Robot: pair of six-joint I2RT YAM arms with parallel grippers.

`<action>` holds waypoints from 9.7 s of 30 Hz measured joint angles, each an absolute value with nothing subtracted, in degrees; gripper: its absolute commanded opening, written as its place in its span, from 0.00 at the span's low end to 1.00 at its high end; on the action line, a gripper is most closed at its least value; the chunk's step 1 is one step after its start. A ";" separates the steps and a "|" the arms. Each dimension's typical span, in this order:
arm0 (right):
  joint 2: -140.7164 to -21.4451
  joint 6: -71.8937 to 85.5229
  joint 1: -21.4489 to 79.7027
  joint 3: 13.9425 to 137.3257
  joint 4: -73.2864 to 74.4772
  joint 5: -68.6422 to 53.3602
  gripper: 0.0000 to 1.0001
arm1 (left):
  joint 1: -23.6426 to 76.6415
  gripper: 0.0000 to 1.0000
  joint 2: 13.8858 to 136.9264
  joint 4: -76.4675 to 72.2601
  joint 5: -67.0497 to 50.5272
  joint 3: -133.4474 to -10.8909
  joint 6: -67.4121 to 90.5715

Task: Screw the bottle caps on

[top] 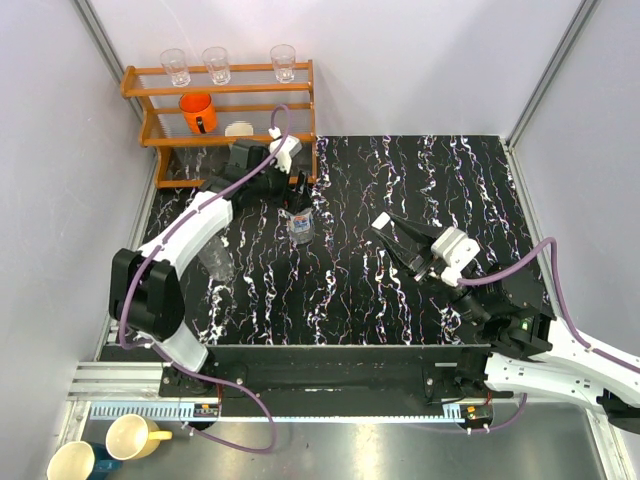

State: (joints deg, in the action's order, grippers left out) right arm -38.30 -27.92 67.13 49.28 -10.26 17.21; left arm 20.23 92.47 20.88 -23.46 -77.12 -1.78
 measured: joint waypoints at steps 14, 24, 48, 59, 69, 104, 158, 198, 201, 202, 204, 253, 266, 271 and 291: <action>-37.23 -26.46 67.13 49.28 -9.30 18.55 0.25 | 26.98 0.48 96.20 18.68 -23.97 -77.12 -4.27; -35.11 -24.10 67.13 49.43 -7.01 19.59 0.25 | 36.97 0.14 97.76 26.74 -16.40 -83.70 -12.47; -33.36 -20.08 67.13 54.37 -2.92 20.45 0.24 | 57.25 0.00 121.73 55.96 -4.97 -102.41 -20.43; -33.36 -19.55 67.13 54.37 -2.63 20.47 0.25 | 59.24 0.61 121.54 54.00 -6.26 -100.38 -18.87; -33.41 -19.07 67.13 54.41 -1.26 20.49 0.25 | 59.57 0.99 118.50 50.87 -5.98 -96.40 -18.09; -35.18 -18.17 67.13 57.25 2.90 21.56 0.27 | 55.68 0.99 89.65 51.33 -3.40 -66.81 -9.04; -37.67 -6.94 67.13 65.78 18.35 19.14 0.25 | 55.11 0.51 72.84 47.31 -0.75 -59.24 -19.14; -57.36 9.08 67.20 80.68 45.08 -15.73 0.18 | 65.04 0.57 58.37 74.00 -3.81 -80.68 -40.64; -57.45 8.93 67.20 80.68 45.12 -15.70 0.18 | 65.14 0.56 59.16 74.08 -3.75 -81.60 -40.25; -57.45 8.86 67.20 80.68 45.17 -15.68 0.18 | 65.17 0.56 59.35 74.24 -3.64 -81.89 -40.14; -57.41 8.80 67.20 80.68 45.21 -15.51 0.18 | 65.19 0.55 59.48 74.41 -3.36 -82.24 -39.70; -57.76 7.53 67.20 79.57 44.25 -6.68 0.13 | 64.60 0.52 60.51 73.60 0.69 -82.50 -32.97; -57.74 7.35 67.20 77.36 40.27 -3.03 0.12 | 63.26 0.52 60.86 74.17 0.89 -82.50 -29.04; -58.28 7.66 67.20 77.21 40.01 -5.80 0.12 | 63.16 0.53 60.38 75.72 0.16 -82.52 -30.41; -57.80 9.17 67.20 75.55 37.12 -6.50 0.11 | 64.73 0.54 62.70 80.09 0.86 -86.67 -31.18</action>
State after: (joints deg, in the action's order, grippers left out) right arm -57.80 9.17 67.20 75.55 37.12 -6.50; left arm 64.73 62.70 80.09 0.86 -86.67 -31.18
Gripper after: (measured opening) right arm 0.382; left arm 0.652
